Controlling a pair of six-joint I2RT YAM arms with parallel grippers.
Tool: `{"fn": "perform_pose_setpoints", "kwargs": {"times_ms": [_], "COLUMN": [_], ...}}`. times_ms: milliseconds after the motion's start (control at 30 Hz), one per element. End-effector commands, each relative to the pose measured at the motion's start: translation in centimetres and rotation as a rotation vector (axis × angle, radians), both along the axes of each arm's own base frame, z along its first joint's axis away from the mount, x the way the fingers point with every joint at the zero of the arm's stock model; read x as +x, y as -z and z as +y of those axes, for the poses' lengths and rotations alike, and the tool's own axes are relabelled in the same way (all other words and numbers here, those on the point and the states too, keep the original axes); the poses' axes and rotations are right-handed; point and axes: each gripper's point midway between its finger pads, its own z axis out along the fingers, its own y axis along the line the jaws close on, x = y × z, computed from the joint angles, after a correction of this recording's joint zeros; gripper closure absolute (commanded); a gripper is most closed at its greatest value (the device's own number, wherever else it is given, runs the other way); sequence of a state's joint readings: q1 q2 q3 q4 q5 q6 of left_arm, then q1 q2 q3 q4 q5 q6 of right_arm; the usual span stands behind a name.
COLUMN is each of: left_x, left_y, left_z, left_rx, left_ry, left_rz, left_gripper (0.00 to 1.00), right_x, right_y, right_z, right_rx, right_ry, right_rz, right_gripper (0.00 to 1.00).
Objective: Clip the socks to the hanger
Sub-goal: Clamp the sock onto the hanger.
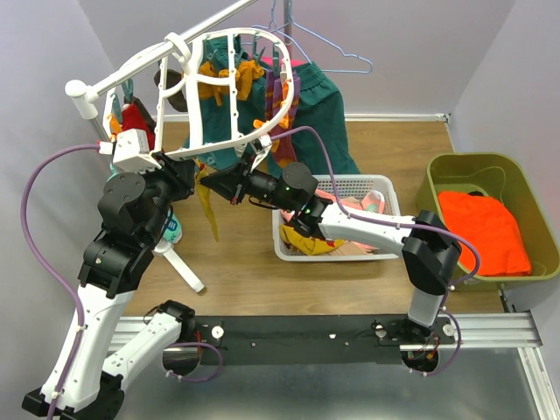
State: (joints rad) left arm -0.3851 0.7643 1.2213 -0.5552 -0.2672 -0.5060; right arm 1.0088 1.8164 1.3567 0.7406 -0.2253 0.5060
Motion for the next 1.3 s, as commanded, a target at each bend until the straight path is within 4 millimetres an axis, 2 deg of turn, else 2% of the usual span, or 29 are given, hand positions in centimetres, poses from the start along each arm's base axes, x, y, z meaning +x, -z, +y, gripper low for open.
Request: {"fn": "perform_pose_setpoints", "kwargs": {"times_ms": [0, 500, 700, 900, 1000, 1100, 1267], "left_x": [-0.4, -0.3, -0.2, -0.1, -0.4, -0.7, -1.0], "left_y": [1.8, 2.5, 2.6, 2.9, 2.0, 0.9, 0.3], "left_z": [-0.2, -0.4, -0.2, -0.3, 0.1, 0.3, 0.0], "left_rx": [0.031, 0.046, 0.055, 0.06, 0.052, 0.044, 0.04], "left_ry": [0.024, 0.036, 0.028, 0.03, 0.017, 0.013, 0.031], "left_rz": [0.06, 0.079, 0.082, 0.091, 0.069, 0.044, 0.036], "left_gripper": [1.0, 1.0, 1.0, 1.0, 1.0, 1.0, 1.0], "right_x": [-0.4, -0.8, -1.0, -1.3, -1.0, -0.5, -0.3], "right_y": [-2.5, -3.7, -3.6, -4.5, -3.4, -1.4, -0.3], "right_z": [-0.1, -0.2, -0.2, -0.3, -0.1, 0.1, 0.1], "right_rx": [0.073, 0.09, 0.083, 0.093, 0.059, 0.023, 0.004], "right_ry": [0.001, -0.017, -0.03, -0.038, -0.026, -0.003, -0.002], "right_rz": [-0.034, -0.067, -0.069, -0.084, -0.072, -0.04, -0.021], "right_gripper": [0.98, 0.98, 0.98, 0.98, 0.98, 0.98, 0.98]}}
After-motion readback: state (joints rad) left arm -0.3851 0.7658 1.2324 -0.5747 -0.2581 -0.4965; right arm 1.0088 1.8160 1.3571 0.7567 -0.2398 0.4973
